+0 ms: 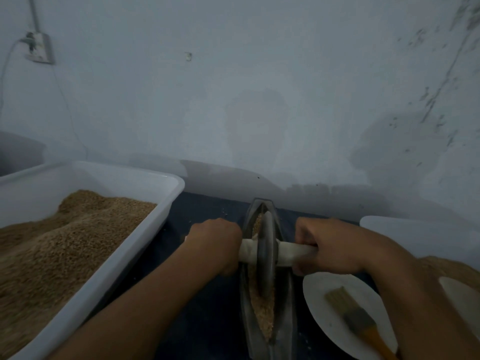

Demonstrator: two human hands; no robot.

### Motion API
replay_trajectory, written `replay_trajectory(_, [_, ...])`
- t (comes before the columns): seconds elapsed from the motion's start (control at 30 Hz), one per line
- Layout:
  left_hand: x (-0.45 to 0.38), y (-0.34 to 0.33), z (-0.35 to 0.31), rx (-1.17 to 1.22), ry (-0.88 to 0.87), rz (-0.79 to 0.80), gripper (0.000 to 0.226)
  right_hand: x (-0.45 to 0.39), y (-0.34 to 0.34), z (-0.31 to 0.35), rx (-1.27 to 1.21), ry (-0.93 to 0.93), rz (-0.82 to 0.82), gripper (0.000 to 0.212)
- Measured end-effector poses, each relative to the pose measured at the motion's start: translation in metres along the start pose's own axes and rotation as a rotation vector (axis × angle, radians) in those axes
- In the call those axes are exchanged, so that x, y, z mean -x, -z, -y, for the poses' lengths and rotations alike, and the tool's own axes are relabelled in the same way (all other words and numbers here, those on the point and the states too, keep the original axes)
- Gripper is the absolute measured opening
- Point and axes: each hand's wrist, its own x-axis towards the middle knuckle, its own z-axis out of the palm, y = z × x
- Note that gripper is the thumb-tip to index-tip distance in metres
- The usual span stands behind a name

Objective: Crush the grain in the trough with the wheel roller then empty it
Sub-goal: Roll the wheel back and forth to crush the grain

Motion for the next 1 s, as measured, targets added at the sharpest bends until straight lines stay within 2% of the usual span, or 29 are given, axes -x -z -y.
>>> replay_trajectory(0.17, [0.017,0.014,-0.011,-0.066,-0.024,0.139,0.036,0.016,0.009,0.016,0.162,-0.008,0.107,0.045])
replay_trajectory(0.37, [0.020,0.019,-0.012,-0.075,-0.049,0.131,0.032,0.018,0.012,0.017,0.156,-0.004,0.137,0.046])
replay_trajectory(0.5, [0.011,0.009,-0.006,-0.002,-0.045,0.019,0.032,0.009,0.006,0.010,0.119,0.012,0.059,0.042])
replay_trajectory(0.6, [0.004,0.002,-0.002,0.040,-0.032,-0.087,0.019,-0.003,-0.001,0.000,0.024,0.011,-0.024,0.027])
replay_trajectory(0.7, [-0.002,-0.005,-0.001,0.038,-0.020,-0.239,0.025,-0.016,-0.010,-0.010,-0.028,0.033,-0.092,0.013])
replay_trajectory(0.87, [-0.007,-0.013,-0.005,-0.067,-0.022,-0.504,0.024,-0.029,-0.021,-0.020,-0.046,0.078,-0.182,0.026])
replay_trajectory(1.0, [-0.009,-0.013,-0.004,-0.061,-0.006,-0.538,0.027,-0.032,-0.023,-0.022,-0.075,0.075,-0.191,0.029])
